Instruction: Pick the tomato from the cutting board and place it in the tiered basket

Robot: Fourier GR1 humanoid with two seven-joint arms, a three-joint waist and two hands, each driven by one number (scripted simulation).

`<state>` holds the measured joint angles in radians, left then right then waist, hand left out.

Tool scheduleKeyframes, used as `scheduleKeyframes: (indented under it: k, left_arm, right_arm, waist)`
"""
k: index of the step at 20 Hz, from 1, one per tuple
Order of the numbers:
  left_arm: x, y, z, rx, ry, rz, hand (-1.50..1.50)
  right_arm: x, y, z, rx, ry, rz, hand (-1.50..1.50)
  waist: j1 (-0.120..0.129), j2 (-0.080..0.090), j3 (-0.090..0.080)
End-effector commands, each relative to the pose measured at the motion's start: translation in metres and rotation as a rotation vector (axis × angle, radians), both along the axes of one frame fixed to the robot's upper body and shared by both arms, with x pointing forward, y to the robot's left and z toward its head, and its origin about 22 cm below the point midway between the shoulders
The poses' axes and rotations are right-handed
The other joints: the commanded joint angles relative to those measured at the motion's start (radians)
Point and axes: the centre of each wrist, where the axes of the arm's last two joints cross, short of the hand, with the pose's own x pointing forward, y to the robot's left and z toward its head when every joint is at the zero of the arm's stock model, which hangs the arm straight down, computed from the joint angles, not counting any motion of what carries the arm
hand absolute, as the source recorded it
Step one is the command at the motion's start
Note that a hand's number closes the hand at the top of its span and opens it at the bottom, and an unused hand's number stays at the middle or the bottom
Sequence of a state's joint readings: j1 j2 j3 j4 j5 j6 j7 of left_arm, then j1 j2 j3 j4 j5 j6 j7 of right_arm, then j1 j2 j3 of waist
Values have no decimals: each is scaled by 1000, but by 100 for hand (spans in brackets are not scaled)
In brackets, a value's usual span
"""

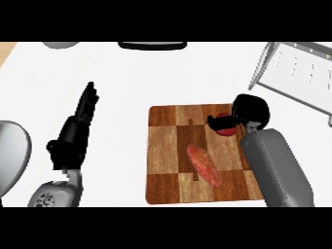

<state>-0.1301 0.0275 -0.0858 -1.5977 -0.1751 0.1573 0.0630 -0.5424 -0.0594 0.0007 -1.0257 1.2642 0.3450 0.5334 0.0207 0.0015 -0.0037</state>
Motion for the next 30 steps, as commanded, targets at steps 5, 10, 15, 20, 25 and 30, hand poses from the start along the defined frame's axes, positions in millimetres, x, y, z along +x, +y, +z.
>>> scheduleKeyframes:
  k: [5,10,15,20,25,30]
  left_arm:
    - [-10,1,-4,-7,8,9,0]
    - [-1,5,-10,9,8,19,0]
    - [3,-4,-6,10,20,34,0]
    - [-2,2,-1,-3,20,25,0]
    - [4,15,-7,-1,5,35,0]
    - [3,-5,-9,-18,18,18,0]
  right_arm:
    - [29,9,16,-200,-57,-341,150]
    - [45,53,81,-254,-199,-412,150]
    - [48,46,169,-273,-380,-456,150]
    - [36,50,236,-236,-475,-495,150]
    - [28,28,290,-221,-474,-510,150]
    - [33,2,292,-17,-618,-575,150]
  waist:
    - [-4,0,4]
    - [-15,-2,3]
    - [-29,-9,3]
    - [-26,-9,3]
    - [-30,-9,3]
    - [-14,-2,4]
